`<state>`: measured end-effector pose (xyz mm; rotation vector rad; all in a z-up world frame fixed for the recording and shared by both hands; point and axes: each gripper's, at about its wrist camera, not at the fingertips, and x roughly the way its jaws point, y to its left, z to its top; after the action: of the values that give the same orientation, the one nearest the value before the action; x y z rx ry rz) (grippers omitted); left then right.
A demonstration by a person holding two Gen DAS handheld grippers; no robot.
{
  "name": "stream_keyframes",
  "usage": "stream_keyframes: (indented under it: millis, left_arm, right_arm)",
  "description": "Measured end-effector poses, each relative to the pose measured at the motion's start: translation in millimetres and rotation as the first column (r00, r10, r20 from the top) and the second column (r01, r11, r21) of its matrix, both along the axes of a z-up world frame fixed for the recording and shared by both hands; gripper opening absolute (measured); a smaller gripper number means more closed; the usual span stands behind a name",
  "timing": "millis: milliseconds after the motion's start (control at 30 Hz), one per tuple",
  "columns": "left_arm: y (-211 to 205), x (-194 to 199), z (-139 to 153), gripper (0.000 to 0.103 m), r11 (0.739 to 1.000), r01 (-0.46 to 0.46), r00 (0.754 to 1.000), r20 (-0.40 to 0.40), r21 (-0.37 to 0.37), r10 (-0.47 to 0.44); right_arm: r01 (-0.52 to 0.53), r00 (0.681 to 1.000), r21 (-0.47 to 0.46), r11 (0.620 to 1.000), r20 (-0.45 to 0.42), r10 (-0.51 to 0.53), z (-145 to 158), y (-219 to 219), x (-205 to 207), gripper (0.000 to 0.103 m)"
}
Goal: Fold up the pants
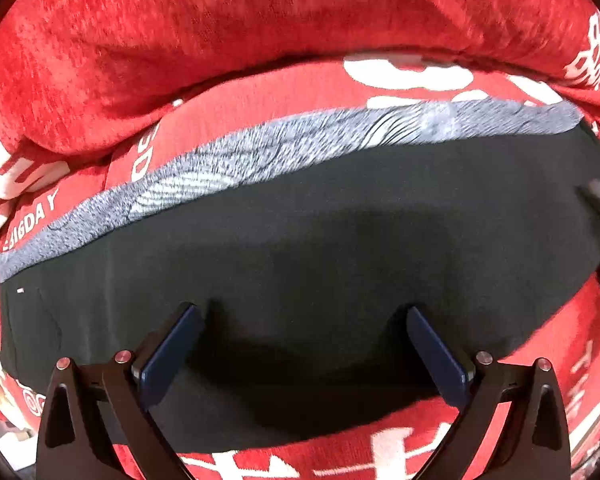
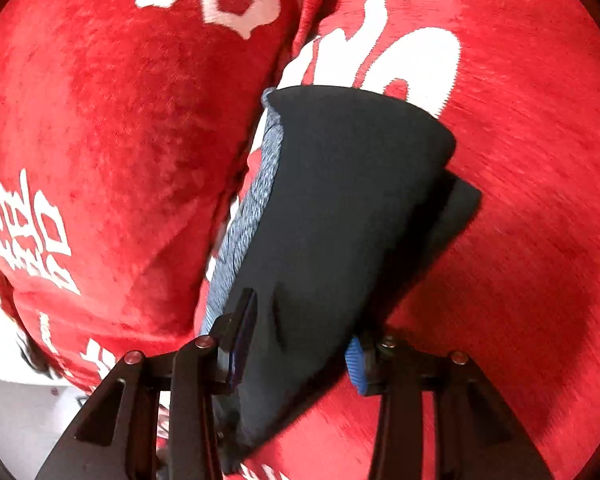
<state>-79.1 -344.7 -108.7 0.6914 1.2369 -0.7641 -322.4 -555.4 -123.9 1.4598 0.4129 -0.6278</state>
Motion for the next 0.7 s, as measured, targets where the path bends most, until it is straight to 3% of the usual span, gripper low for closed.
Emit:
stream_keyframes:
  millis: [33, 67, 200, 333, 433, 600, 700]
  left_arm:
    - [-2.0, -0.4, 6.2, 0.103, 1.000, 0.001, 1.000, -0.006, -0.022, -0.001]
    - [-6.8, -1.9, 14.8, 0.103, 0.999, 0.007, 1.000, -0.006, -0.051, -0.007]
    - [-32.6, -12.6, 24.0, 0.103, 0.994, 0.045, 0.999, 0.019, -0.101, -0.043]
    - [-52.2, -28.6, -17.0, 0.103, 0.998, 0.057, 0.997, -0.042, -0.009, -0.057]
    - [-47.7, -38.1, -18.7, 0.103, 0.998, 0.053, 0.999, 0.004, -0.039, -0.053]
    - [-47.5, -31.5, -14.1, 0.103, 0.997, 0.068, 0.997, -0.033, -0.043, -0.070]
    - [-37.0, -20.9, -1.1, 0.103, 0.996, 0.053, 0.997, -0.059, -0.072, -0.057]
  right_arm:
    - [0.007, 1.000, 0.022, 1.000, -0.003, -0.007, -0.7, -2.8, 1.3, 0.033]
    - [0.016, 1.000, 0.042, 0.999, -0.018, -0.016, -0.9, -5.7, 1.9, 0.016]
    - [-0.039, 0.999, -0.022, 0.999, -0.026, 0.039, 18.1, -3.8, 6.9, 0.014]
    - [-0.100, 0.994, -0.109, 0.989, -0.051, 0.095, 45.1, 6.3, 14.0, 0.014]
    - [-0.150, 0.986, -0.149, 0.977, -0.098, 0.136, 57.6, 15.6, 23.8, 0.014]
    - [-0.244, 0.958, -0.255, 0.936, -0.212, 0.192, 88.4, 27.2, 47.2, 0.014]
    - [-0.317, 0.928, -0.322, 0.892, -0.301, 0.221, 109.2, 37.4, 67.7, 0.014]
